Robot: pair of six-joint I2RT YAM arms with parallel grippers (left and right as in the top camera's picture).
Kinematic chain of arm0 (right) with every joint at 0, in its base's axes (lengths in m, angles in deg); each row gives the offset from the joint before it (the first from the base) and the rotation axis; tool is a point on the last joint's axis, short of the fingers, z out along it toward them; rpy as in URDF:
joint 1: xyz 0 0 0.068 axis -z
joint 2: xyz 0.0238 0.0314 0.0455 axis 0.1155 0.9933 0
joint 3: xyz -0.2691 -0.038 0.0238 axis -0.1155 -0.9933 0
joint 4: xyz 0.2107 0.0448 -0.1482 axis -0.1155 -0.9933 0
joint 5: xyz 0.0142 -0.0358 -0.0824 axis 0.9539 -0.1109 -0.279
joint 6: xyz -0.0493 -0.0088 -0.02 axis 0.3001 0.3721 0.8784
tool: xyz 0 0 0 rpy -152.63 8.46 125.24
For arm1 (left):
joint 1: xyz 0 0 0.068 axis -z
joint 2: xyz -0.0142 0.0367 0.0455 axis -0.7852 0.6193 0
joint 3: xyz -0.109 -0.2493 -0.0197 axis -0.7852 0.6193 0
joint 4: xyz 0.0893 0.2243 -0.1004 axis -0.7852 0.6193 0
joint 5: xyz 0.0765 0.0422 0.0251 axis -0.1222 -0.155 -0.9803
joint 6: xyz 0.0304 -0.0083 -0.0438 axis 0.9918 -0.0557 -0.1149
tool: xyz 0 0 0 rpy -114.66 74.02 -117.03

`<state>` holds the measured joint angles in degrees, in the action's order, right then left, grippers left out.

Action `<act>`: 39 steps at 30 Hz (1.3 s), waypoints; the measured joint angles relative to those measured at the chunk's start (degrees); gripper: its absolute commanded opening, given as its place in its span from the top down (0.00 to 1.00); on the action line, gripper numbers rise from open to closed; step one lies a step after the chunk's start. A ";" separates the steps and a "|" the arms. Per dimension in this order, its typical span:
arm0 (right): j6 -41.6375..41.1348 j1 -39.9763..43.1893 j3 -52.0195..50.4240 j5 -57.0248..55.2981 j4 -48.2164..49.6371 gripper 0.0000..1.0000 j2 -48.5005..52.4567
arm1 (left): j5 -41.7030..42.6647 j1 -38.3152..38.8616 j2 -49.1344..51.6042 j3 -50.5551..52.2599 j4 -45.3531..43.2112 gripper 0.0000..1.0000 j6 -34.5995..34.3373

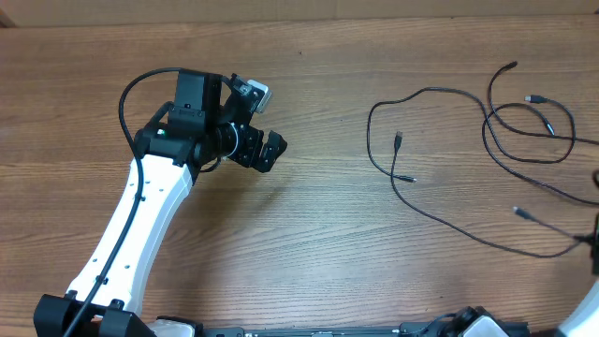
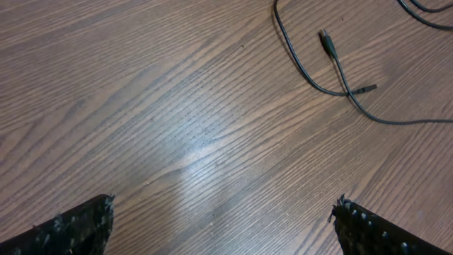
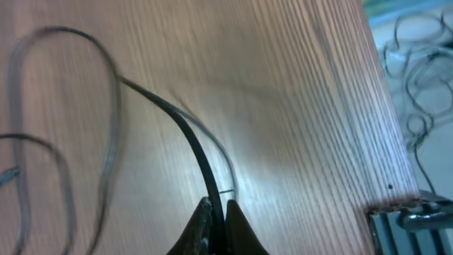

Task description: Untangle cables

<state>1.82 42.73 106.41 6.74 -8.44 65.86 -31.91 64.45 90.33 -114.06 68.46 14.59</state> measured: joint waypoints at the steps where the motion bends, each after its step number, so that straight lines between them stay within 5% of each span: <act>1: 0.26 1.66 -1.95 0.98 1.75 0.96 0.00 | 0.02 0.00 0.00 0.00 0.00 0.00 0.00; 12: 1.92 16.13 -6.32 8.68 10.71 0.96 0.28 | 0.00 0.00 0.00 0.00 0.17 0.01 -0.20; 39: 5.18 17.31 -6.40 15.26 33.51 0.94 15.45 | 0.02 0.00 0.00 0.00 1.07 0.00 -3.39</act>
<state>7.00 60.04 100.01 22.00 25.06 81.31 -31.89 64.45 90.33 -114.06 69.54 11.20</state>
